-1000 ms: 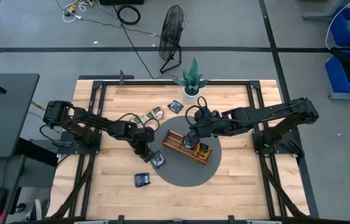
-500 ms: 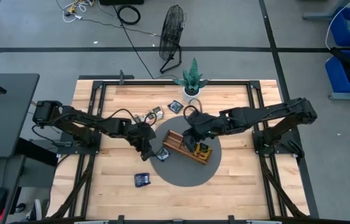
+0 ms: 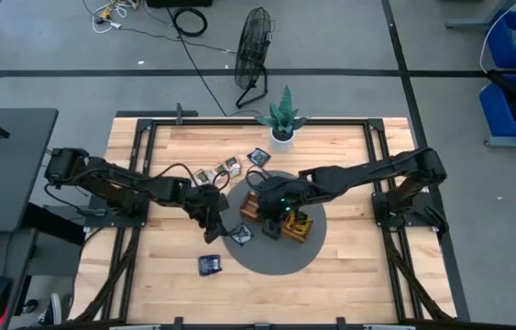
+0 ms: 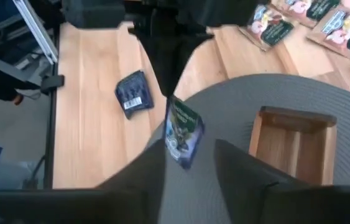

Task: Pick & Place Tea
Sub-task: Put the violet tea bag into the middle section of the wooden organizer

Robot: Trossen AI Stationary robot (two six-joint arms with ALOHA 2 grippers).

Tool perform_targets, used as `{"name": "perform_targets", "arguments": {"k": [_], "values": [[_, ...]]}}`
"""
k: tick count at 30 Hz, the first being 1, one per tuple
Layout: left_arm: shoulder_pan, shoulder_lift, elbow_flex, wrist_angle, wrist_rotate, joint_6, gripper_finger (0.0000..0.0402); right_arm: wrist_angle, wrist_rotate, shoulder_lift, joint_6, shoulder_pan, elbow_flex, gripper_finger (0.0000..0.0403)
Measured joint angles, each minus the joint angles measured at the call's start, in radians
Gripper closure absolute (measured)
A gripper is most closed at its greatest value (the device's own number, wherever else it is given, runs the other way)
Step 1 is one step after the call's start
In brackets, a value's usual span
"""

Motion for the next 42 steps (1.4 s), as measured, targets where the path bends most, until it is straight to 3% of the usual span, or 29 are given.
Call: {"name": "perform_targets", "arguments": {"k": [6, 11, 33, 42], "values": [[-0.036, -0.027, -0.001, -0.014, -0.025, 0.004, 0.0401, 0.024, -0.025, 0.050, 0.004, -0.004, 0.000, 0.0159], [-0.046, -0.063, -0.001, 0.002, -0.038, -0.012, 0.0402, 0.039, -0.053, 0.090, -0.025, -0.002, 0.000, 0.0136], [-0.047, -0.157, 0.000, 0.007, -0.077, -0.018, 0.0401, 0.157, -0.080, 0.148, 0.018, -0.003, 0.001, 0.0180], [-0.047, -0.178, 0.001, 0.013, -0.090, -0.009, 0.0401, 0.181, -0.108, 0.147, 0.012, -0.003, 0.001, 0.0267]]}}
